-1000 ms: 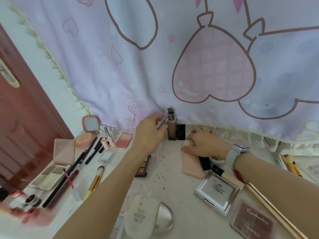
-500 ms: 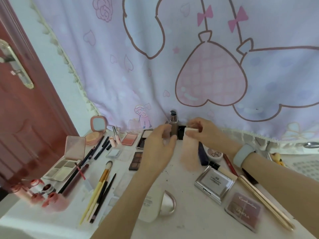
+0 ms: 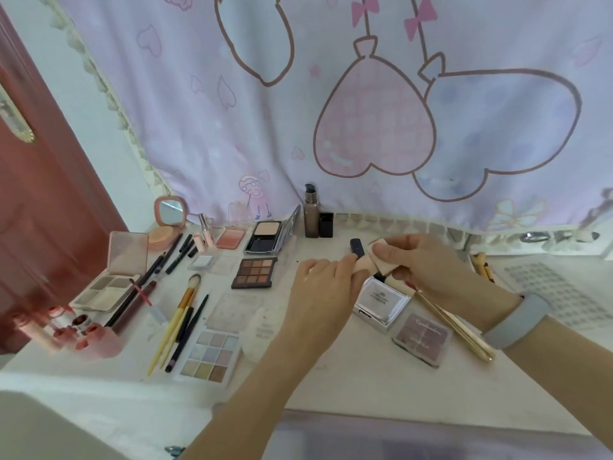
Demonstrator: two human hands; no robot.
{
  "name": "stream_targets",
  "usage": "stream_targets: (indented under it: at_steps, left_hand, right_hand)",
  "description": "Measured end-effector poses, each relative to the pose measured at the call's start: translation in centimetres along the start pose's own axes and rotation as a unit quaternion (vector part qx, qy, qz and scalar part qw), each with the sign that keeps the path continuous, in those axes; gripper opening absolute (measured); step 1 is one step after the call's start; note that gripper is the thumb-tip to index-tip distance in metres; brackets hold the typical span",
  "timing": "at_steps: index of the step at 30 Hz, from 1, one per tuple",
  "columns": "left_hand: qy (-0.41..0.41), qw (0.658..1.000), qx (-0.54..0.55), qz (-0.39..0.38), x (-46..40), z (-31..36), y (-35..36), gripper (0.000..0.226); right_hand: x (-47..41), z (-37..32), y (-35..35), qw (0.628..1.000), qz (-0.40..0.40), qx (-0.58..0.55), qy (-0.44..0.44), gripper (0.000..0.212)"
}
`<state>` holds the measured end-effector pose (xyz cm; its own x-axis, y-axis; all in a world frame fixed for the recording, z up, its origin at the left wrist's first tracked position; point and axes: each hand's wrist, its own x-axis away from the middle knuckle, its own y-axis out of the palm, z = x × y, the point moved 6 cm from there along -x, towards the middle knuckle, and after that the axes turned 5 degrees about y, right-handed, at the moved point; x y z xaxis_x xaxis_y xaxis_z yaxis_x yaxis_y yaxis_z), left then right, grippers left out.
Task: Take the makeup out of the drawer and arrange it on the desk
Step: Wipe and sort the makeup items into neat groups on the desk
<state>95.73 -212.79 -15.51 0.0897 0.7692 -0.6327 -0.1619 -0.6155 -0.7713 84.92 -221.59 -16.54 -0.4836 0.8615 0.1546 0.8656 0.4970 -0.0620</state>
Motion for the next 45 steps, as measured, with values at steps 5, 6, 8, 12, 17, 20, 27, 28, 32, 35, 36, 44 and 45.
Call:
stream_targets:
  at_steps: [5, 6, 8, 12, 17, 20, 27, 28, 32, 35, 36, 44, 45]
  left_hand:
    - [-0.128, 0.974, 0.183, -0.033, 0.7, -1.6, 0.6, 0.032]
    - [-0.137, 0.973, 0.184, -0.033, 0.9, -2.0, 0.7, 0.031]
    - [-0.134, 0.976, 0.167, -0.033, 1.0, -2.1, 0.7, 0.031]
    - [-0.124, 0.975, 0.182, -0.035, 1.3, -2.1, 1.1, 0.029]
    - [-0.203, 0.941, 0.268, -0.05, 1.4, -2.8, 2.3, 0.025]
    - [-0.275, 0.903, 0.325, -0.058, 1.4, -3.7, 3.3, 0.022]
    - [-0.381, 0.829, 0.387, -0.132, -0.2, -5.6, 6.1, 0.023]
    - [-0.386, 0.833, 0.366, -0.151, -0.4, -5.9, 6.6, 0.036]
    - [-0.353, 0.883, 0.224, -0.212, -1.5, -6.4, 8.1, 0.061]
    - [-0.312, 0.911, 0.129, -0.235, -2.2, -6.4, 8.5, 0.059]
    - [-0.3, 0.917, 0.104, -0.241, -2.2, -6.4, 8.6, 0.057]
    - [-0.165, 0.948, -0.041, -0.268, -0.9, -5.0, 8.6, 0.029]
    - [-0.158, 0.95, -0.028, -0.269, -0.8, -5.0, 8.5, 0.028]
  right_hand:
    - [1.9, -1.7, 0.6, 0.994, -0.056, 0.037, -0.091, 0.023]
    - [2.0, -1.8, 0.7, 0.994, -0.074, -0.002, -0.085, 0.025]
    - [1.9, -1.9, 1.0, 0.992, -0.084, -0.068, -0.07, 0.022]
    - [1.1, -0.9, 1.1, 0.998, -0.005, -0.012, -0.069, 0.014]
    - [0.0, 0.3, 1.2, 0.996, -0.032, -0.076, -0.028, 0.019]
    - [-1.0, 0.8, -0.3, 0.999, 0.033, -0.027, -0.026, 0.024]
    - [-2.8, 1.9, -2.9, 0.992, 0.084, -0.089, -0.012, 0.021]
    - [-3.1, 2.1, -2.9, 0.994, 0.085, -0.071, -0.012, 0.021]
    - [-4.2, 2.4, -3.1, 0.995, 0.102, 0.001, -0.012, 0.021]
    - [-5.3, 2.2, -3.5, 0.989, 0.133, 0.064, -0.026, 0.02]
    - [-5.7, 2.2, -3.5, 0.986, 0.138, 0.091, -0.033, 0.02]
    - [-8.1, 2.0, -1.8, 0.971, 0.107, 0.189, -0.099, 0.018]
    - [-8.4, 2.1, -1.4, 0.97, 0.103, 0.193, -0.102, 0.017]
